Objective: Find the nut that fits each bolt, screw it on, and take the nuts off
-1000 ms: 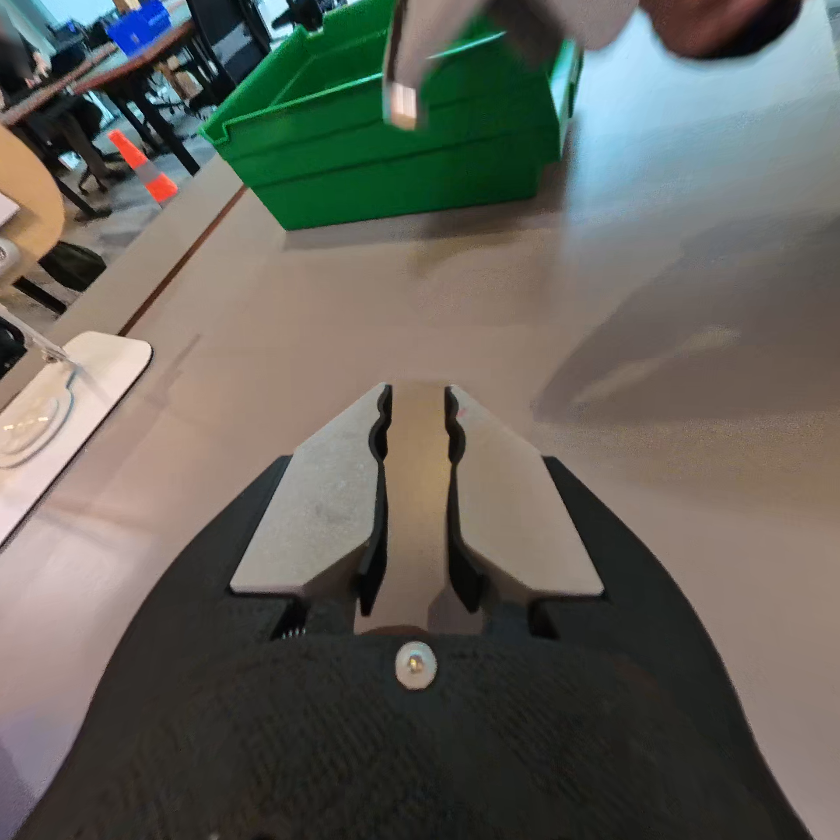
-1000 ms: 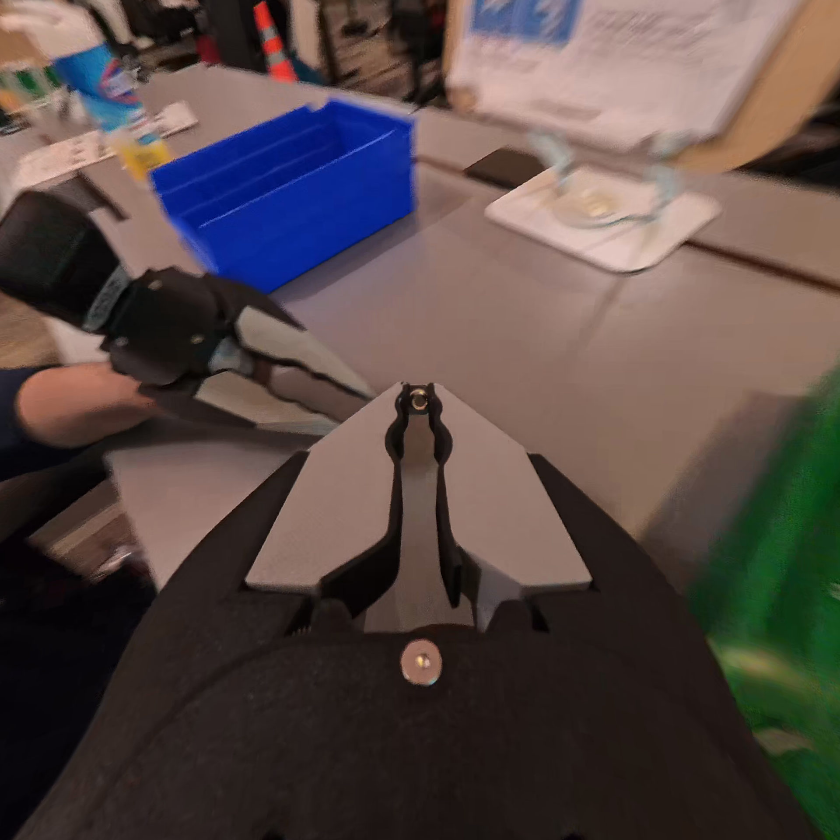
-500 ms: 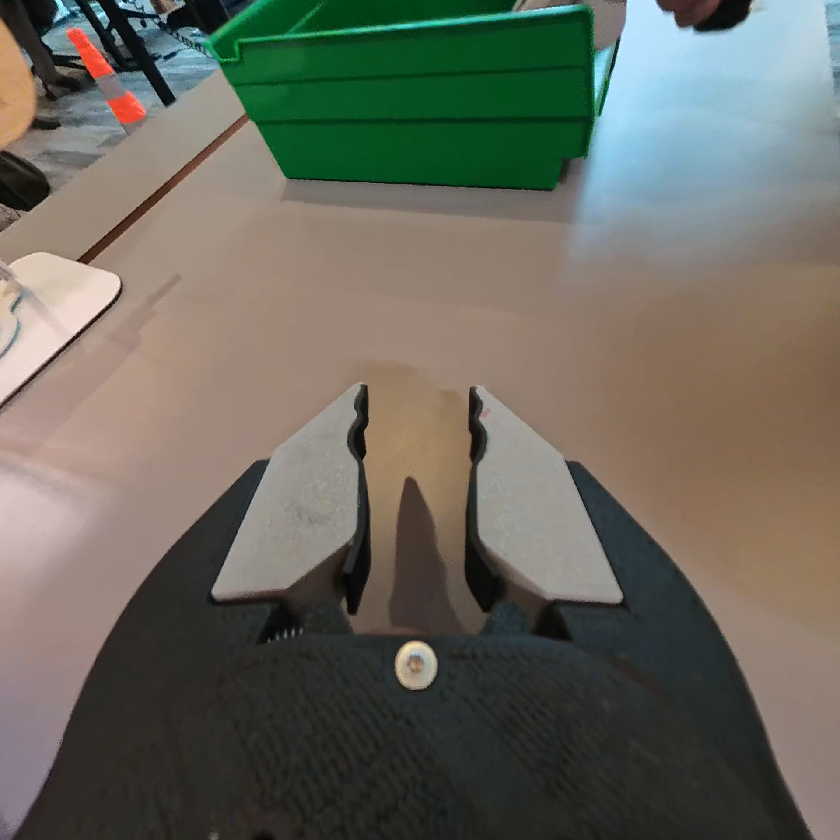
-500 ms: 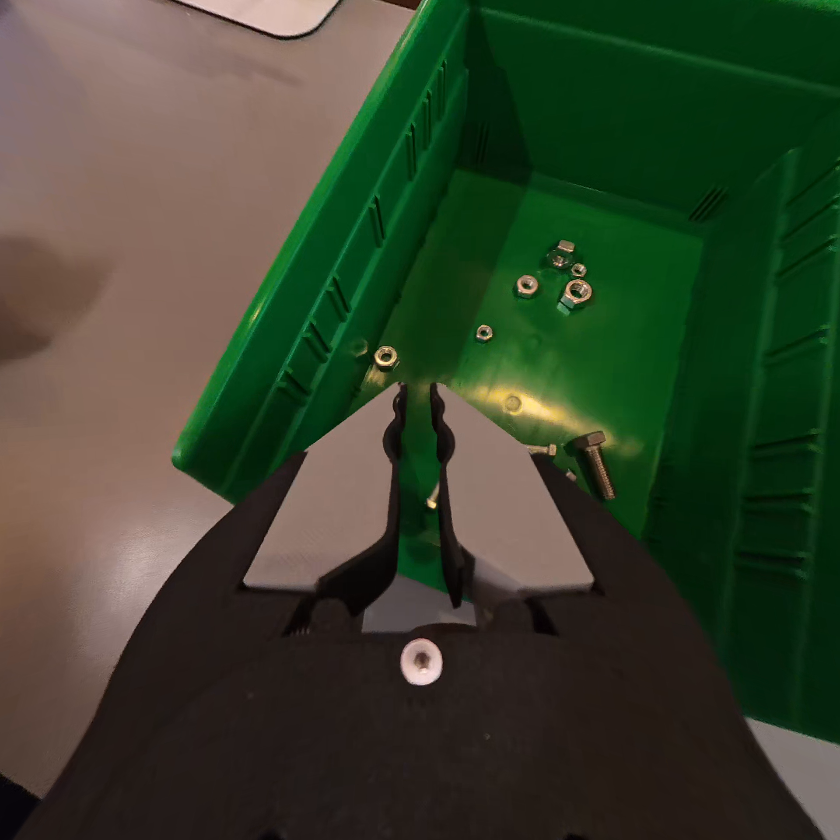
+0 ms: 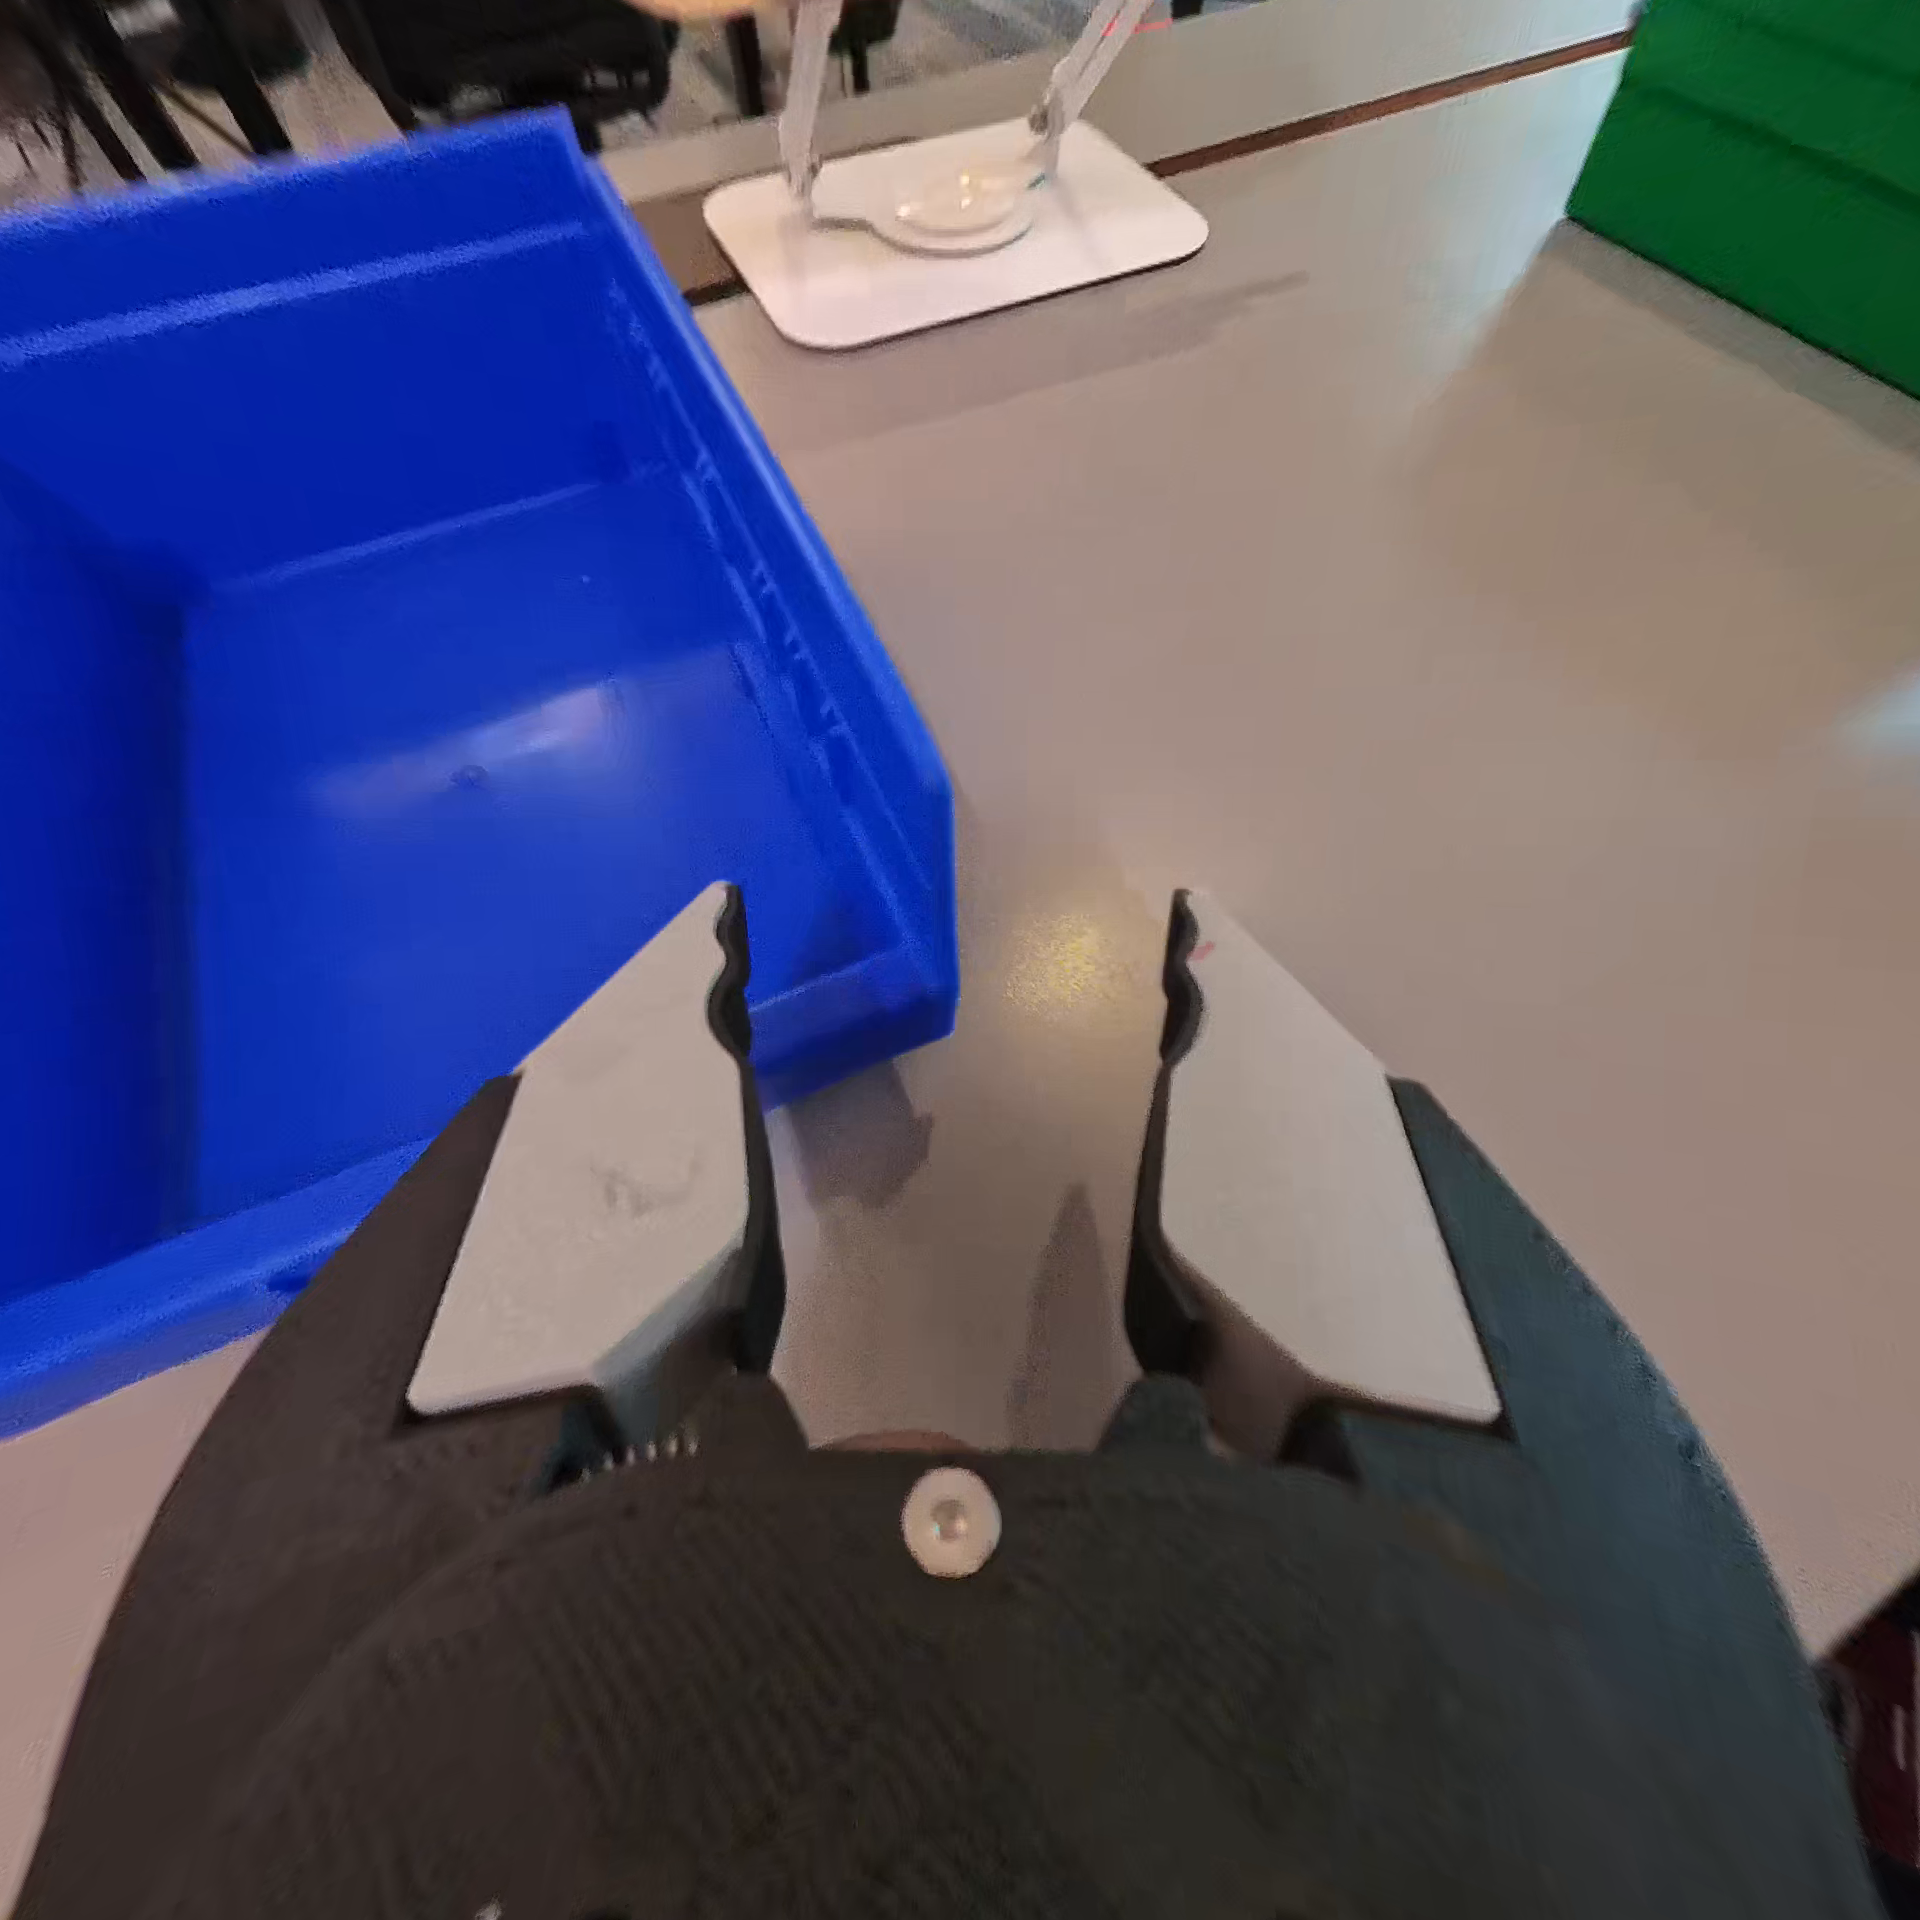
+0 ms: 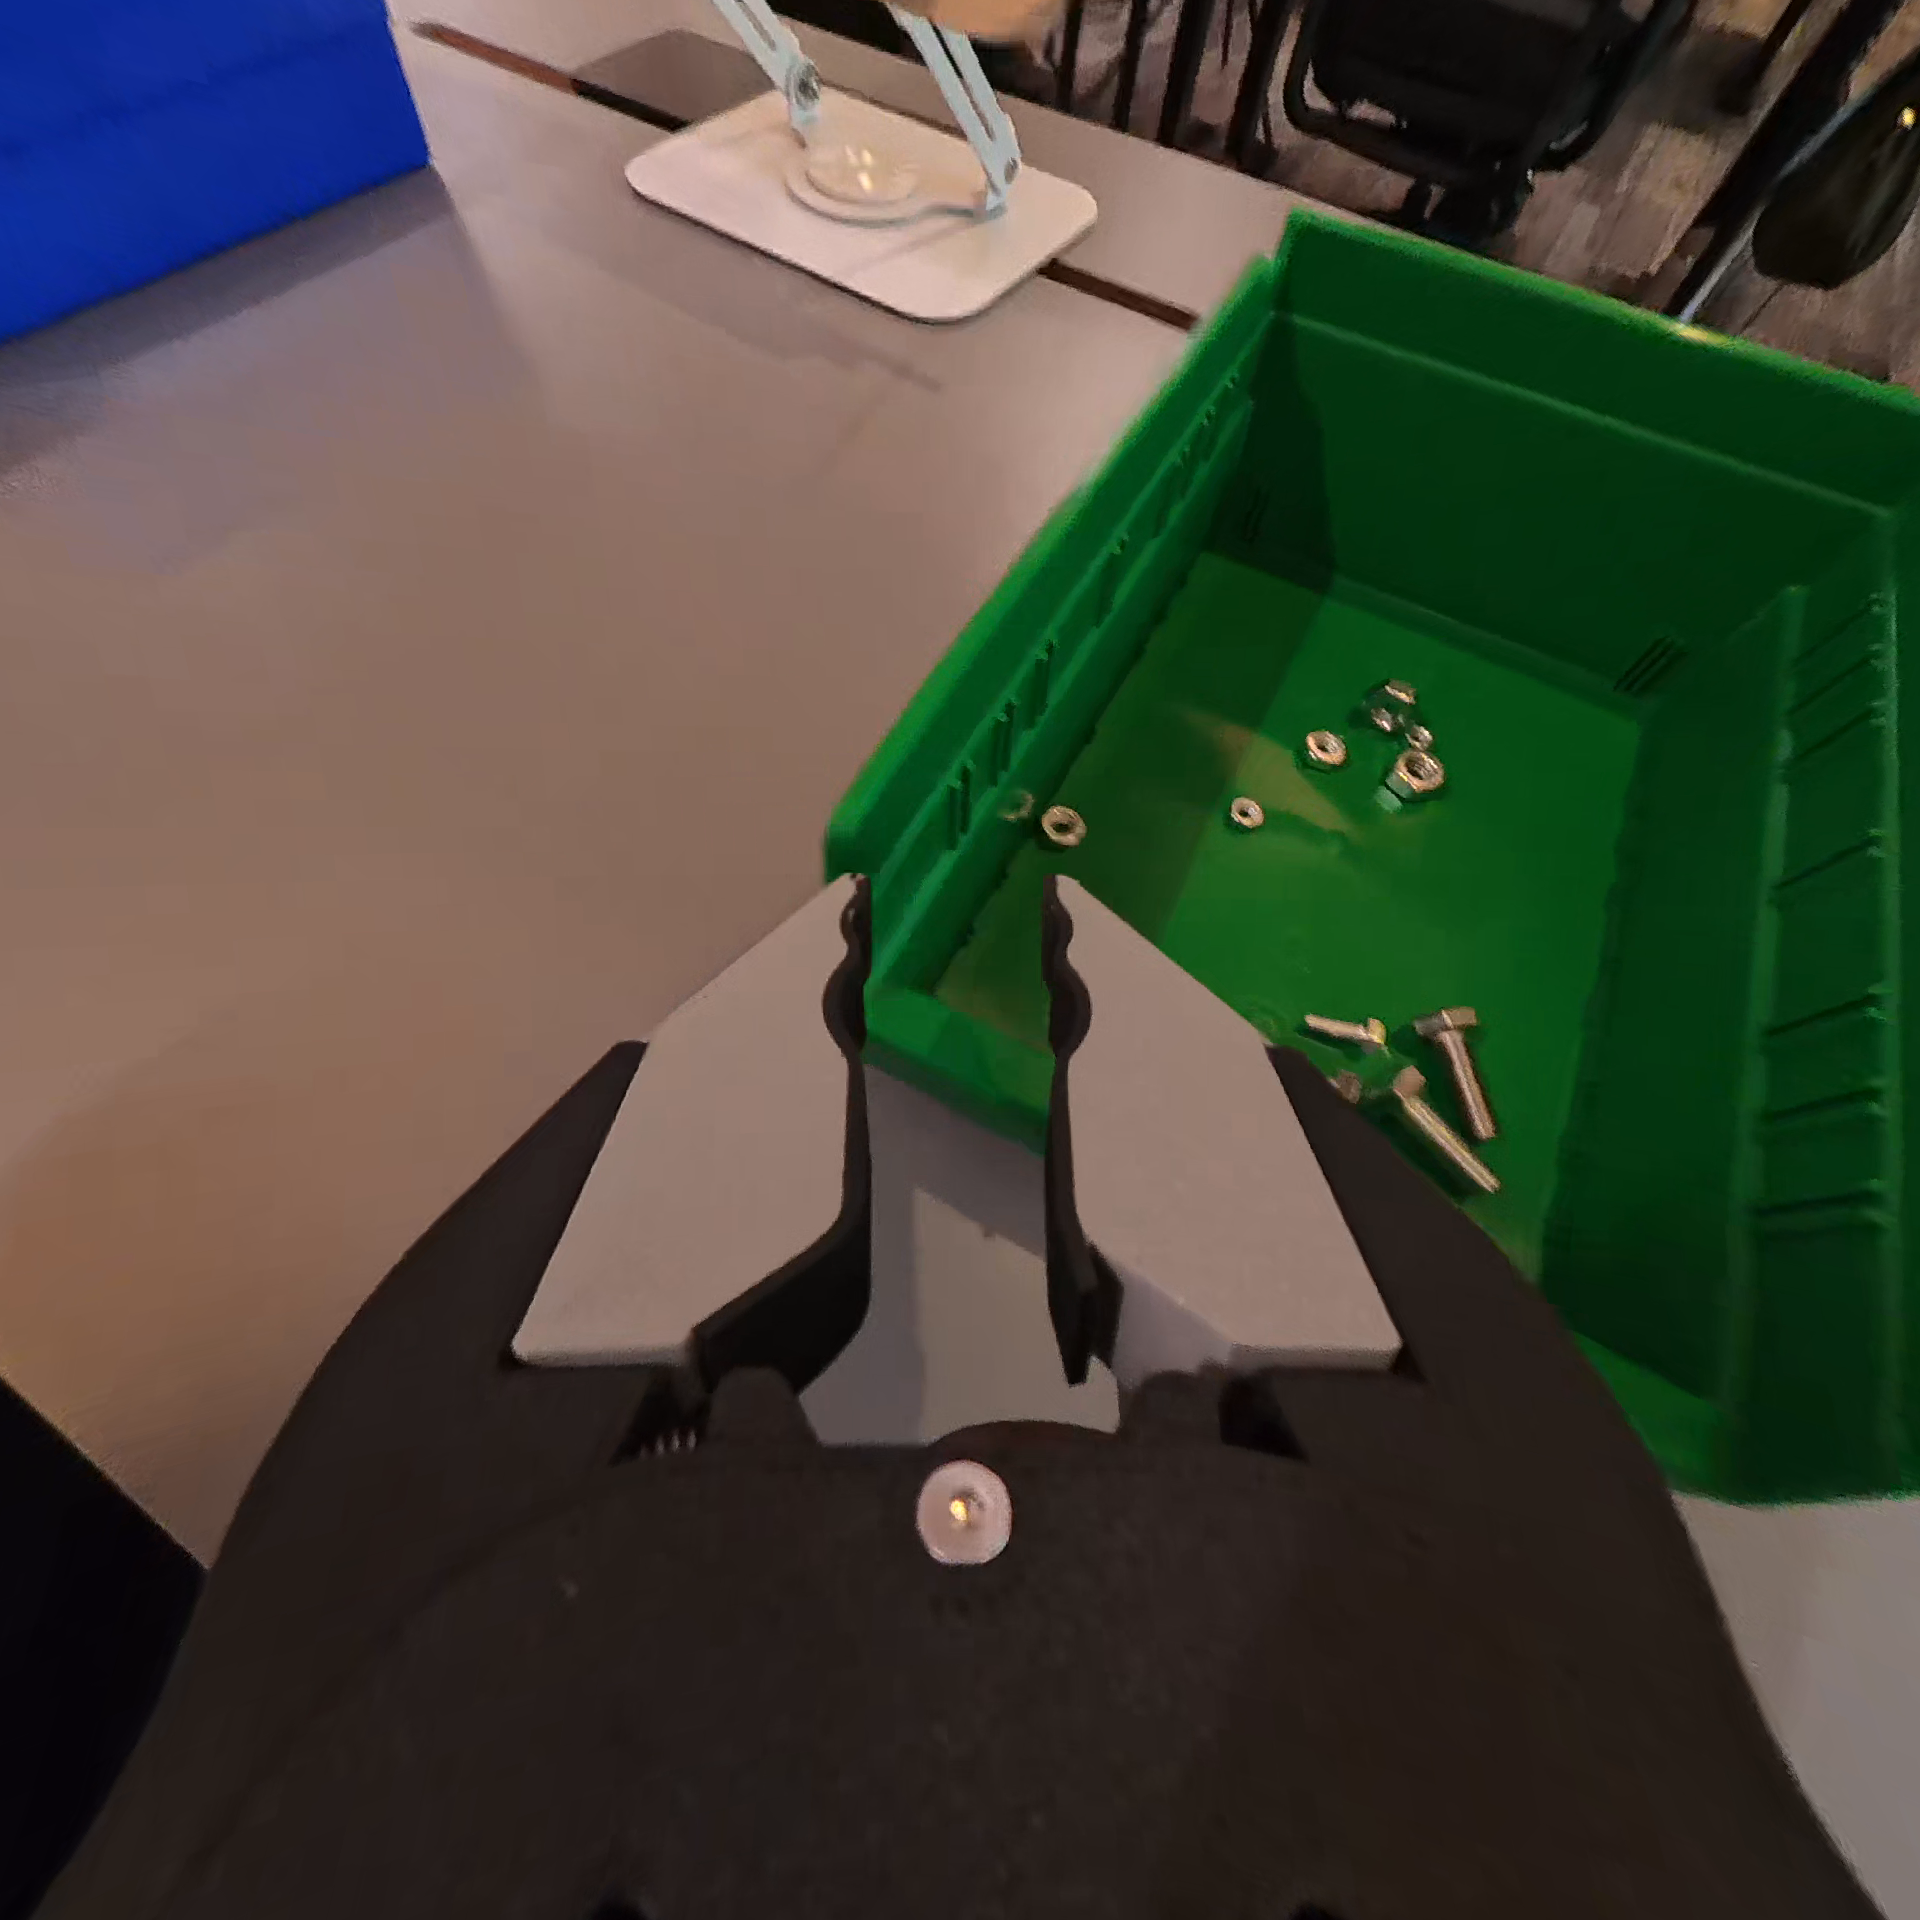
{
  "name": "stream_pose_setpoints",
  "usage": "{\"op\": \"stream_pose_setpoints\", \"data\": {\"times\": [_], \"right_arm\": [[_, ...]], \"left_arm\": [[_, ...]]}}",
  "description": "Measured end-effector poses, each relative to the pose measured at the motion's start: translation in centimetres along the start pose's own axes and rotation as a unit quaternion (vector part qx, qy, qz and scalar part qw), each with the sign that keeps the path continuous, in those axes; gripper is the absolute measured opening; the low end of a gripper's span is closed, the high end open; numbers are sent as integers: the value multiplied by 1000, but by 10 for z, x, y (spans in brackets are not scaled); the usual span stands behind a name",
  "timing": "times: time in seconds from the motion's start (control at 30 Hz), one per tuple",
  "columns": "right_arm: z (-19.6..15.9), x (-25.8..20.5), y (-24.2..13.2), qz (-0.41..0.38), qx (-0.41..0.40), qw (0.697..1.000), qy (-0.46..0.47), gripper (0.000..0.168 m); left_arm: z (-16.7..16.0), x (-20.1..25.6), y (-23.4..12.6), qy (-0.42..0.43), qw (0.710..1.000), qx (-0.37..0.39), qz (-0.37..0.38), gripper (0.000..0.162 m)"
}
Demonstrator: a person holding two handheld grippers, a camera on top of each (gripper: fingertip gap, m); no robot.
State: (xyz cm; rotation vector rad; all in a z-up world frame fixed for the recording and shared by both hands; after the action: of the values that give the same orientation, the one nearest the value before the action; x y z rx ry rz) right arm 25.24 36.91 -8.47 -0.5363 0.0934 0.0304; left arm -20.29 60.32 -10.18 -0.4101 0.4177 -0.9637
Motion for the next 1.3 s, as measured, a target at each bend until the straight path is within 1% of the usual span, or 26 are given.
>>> {"op": "stream_pose_setpoints", "data": {"times": [0.03,0.07,0.1,0.13,0.17,0.2,0.23,0.27,0.37,0.4,0.47,0.53,0.63,0.67,0.7,0.73,0.77,0.87,0.9,1.03,1.13,1.2,1.23,1.3], "right_arm": [[3,-6,1,4,10,1000,1,21],[7,-10,2,0,20,1000,-2,17],[9,-11,4,-12,28,999,-10,19],[11,-11,5,-27,31,999,-20,22],[12,-10,5,-43,32,998,-26,26],[14,-9,3,-57,35,997,-26,30],[17,-8,-1,-67,42,997,-23,31],[20,-8,-7,-72,52,996,-26,31],[23,-7,-23,-74,67,994,-41,31],[22,-5,-26,-79,66,994,-42,31],[18,-2,-29,-85,64,994,-40,31],[13,-6,-27,-71,55,995,-30,31],[11,-14,-20,-59,54,996,-24,32],[10,-16,-18,-59,53,997,-25,32],[10,-17,-15,-60,51,997,-25,32],[10,-19,-14,-60,51,997,-23,33],[10,-21,-12,-55,53,997,-20,33],[10,-29,-8,-35,56,998,-7,35],[10,-30,-7,-32,57,998,-3,35],[11,-38,-10,-15,72,997,13,39],[10,-50,-12,9,81,997,18,44],[7,-59,-6,23,76,997,20,50],[3,-58,0,16,65,998,19,51],[0,-39,13,-55,56,997,15,50]], "left_arm": [[-4,-2,11,-9,1000,-7,-10,75],[-7,-2,23,-6,1000,-18,-19,61],[-11,-3,36,11,999,-34,-18,42],[-10,-10,42,47,998,-41,13,21],[-9,-14,46,86,994,-50,36,18],[-9,-21,47,113,988,-69,76,13],[-9,-30,43,156,976,-87,122,8],[-11,-31,38,186,968,-98,139,7],[-21,-21,13,221,967,-60,116,6],[-26,-19,1,258,957,-49,125,7],[-39,-16,-20,348,925,-41,148,10],[-49,-13,-33,378,910,-41,164,8],[-49,-11,-46,460,860,-62,212,6],[-48,-10,-47,460,860,-62,211,4],[-46,-9,-48,446,869,-52,206,2],[-40,-11,-51,439,872,-34,213,1],[-36,-13,-54,420,881,-27,216,2],[-28,-9,-58,332,927,3,172,1],[-29,-7,-56,312,937,6,155,3],[-28,-7,-53,264,954,5,142,6],[-23,-8,-57,199,972,27,118,4],[-21,-15,-59,152,982,43,102,2],[-19,-19,-60,130,985,55,96,2],[-13,-26,-62,81,990,87,77,1]]}}
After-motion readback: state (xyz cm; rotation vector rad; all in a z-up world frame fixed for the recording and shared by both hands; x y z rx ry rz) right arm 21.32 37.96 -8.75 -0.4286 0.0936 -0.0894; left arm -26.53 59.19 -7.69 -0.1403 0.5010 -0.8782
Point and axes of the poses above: each gripper's, where its closed fingertips meet, y out along the fingers, z out of its top, x = y × z across the jaws, the point moved 2 cm from there along -y, back along the fingers, and after that the axes turned 10 degrees about y, right-handed, at the moved point
